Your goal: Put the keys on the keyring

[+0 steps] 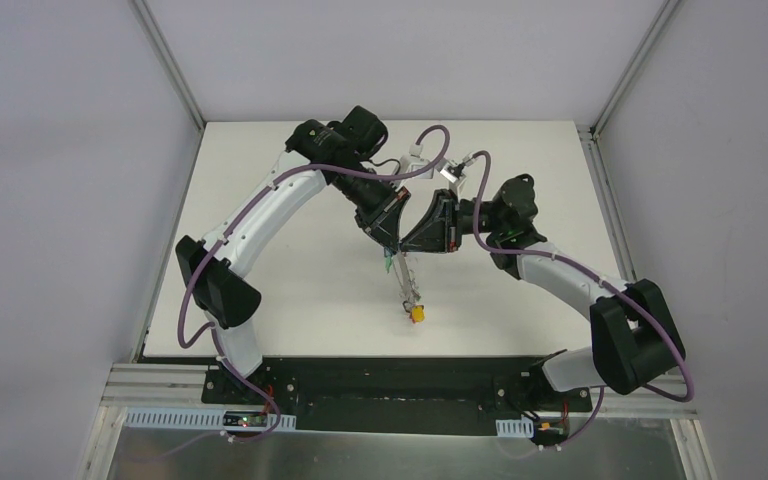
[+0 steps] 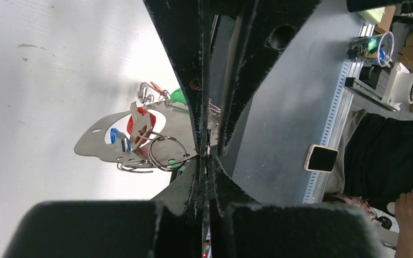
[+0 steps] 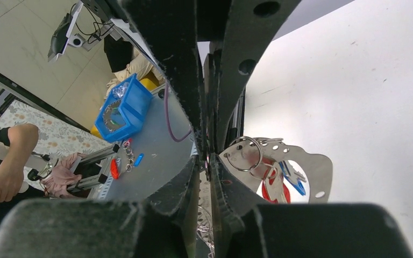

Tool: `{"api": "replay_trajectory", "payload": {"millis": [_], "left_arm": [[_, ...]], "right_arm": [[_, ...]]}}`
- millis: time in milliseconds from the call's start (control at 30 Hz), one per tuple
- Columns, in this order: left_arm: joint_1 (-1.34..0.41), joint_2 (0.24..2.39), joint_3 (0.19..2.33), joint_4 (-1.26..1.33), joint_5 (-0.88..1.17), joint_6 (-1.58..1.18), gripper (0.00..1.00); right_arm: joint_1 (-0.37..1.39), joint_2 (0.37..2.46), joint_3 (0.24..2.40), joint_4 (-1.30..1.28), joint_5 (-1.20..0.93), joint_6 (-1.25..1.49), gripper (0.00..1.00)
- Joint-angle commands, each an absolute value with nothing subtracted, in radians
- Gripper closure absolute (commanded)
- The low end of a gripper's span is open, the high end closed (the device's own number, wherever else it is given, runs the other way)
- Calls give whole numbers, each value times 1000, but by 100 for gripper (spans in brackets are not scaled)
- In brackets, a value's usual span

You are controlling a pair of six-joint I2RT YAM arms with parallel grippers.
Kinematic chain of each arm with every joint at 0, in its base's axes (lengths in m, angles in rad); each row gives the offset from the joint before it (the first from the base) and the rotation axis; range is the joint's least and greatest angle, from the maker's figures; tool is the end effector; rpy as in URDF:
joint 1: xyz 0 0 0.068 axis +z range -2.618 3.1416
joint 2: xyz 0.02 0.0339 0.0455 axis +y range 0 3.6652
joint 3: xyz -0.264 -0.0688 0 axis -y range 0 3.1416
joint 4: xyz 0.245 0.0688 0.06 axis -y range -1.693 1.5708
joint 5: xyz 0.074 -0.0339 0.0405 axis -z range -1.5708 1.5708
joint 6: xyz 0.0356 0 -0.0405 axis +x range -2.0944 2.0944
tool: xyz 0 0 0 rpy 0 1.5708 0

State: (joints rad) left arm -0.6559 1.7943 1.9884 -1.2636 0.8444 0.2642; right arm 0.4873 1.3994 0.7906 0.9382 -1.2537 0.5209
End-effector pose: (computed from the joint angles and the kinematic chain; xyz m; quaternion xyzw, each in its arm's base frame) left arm 0.2645 -0.2371 0.3914 0.4834 0.7467 -0.4334 0.1447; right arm 0.2411 0.1660 0.3103 -0.4692 0.4790 0.6169 0.4121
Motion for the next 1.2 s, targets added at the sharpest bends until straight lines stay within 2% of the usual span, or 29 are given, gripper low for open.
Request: {"api": "replay_trajectory", "payload": {"millis": [0, 167, 267, 433, 600, 1167], "left_arm": [[-672, 1792, 2006, -1268, 853, 281, 100], [-672, 1792, 2004, -1266, 842, 288, 100], [-669, 1782, 2001, -1263, 840, 312, 99], [-658, 1697, 1918, -1182, 865, 374, 84], [-653, 1590, 1777, -1016, 877, 384, 77], [-642, 1544, 1727, -896, 831, 369, 70]], "right_arm": [[504, 1403, 829, 999, -1279, 537, 88], [504, 1410, 836, 1012, -1270, 561, 100], [494, 1406, 835, 1045, -1259, 588, 100], [458, 1405, 821, 1179, -1227, 704, 100], [449, 1412, 821, 1216, -1209, 749, 100], [443, 1406, 809, 1221, -1220, 741, 100]]}}
